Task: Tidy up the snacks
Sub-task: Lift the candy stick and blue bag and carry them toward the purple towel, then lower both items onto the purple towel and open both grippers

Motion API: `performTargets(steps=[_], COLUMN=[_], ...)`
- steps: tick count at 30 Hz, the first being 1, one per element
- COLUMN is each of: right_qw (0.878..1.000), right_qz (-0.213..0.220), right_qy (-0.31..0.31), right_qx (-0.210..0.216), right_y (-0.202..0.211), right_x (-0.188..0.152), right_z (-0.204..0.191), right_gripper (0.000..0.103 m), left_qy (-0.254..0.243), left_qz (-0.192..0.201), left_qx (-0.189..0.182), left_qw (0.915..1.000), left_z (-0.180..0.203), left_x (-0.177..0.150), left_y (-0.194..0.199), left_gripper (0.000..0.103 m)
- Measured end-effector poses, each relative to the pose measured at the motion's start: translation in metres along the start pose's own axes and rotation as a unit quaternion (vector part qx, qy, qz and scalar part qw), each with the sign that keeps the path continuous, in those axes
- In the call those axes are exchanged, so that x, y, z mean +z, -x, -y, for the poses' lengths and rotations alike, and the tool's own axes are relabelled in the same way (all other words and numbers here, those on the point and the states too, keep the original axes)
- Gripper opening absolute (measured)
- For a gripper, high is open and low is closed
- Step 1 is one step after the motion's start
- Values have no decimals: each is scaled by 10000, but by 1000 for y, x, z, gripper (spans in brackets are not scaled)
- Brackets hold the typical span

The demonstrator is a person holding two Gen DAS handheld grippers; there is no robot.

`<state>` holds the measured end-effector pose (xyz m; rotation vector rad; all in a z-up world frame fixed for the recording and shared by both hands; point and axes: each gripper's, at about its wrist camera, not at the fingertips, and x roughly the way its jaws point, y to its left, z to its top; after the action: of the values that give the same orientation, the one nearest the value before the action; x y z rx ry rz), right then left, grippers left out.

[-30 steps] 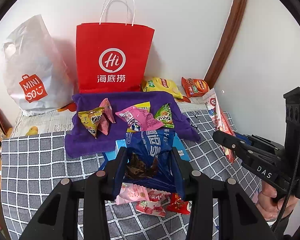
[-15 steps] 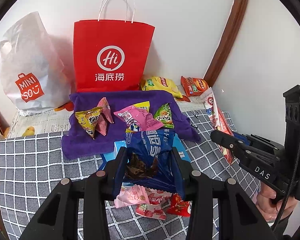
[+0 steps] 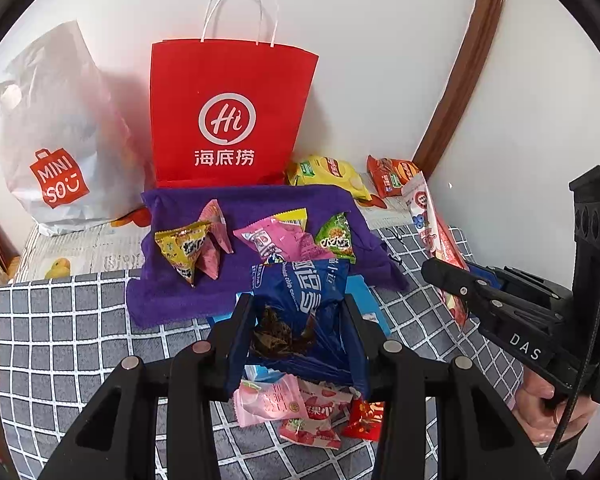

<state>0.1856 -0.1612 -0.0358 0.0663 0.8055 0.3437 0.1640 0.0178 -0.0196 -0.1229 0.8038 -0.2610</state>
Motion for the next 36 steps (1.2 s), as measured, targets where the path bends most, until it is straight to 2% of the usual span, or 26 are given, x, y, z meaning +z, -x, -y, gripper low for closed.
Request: performTargets(steps=[17, 28, 36], right_qw=[9998, 9997, 9992], right_qz=[3, -132, -364], right_qy=[110, -126, -70], right_qx=[-143, -161, -179], right_y=[-29, -73, -113], right_x=[33, 67, 85], right_z=[1, 34, 47], right_gripper=[18, 18, 18], left_qy=[24, 164, 218], left_qz=[22, -160, -272], left_qx=[148, 328, 239], left_qw=[9999, 9992, 9991], left_z=[-16, -33, -33], left_x=[35, 69, 82], left_y=[-25, -68, -102], left_gripper=[40, 40, 40])
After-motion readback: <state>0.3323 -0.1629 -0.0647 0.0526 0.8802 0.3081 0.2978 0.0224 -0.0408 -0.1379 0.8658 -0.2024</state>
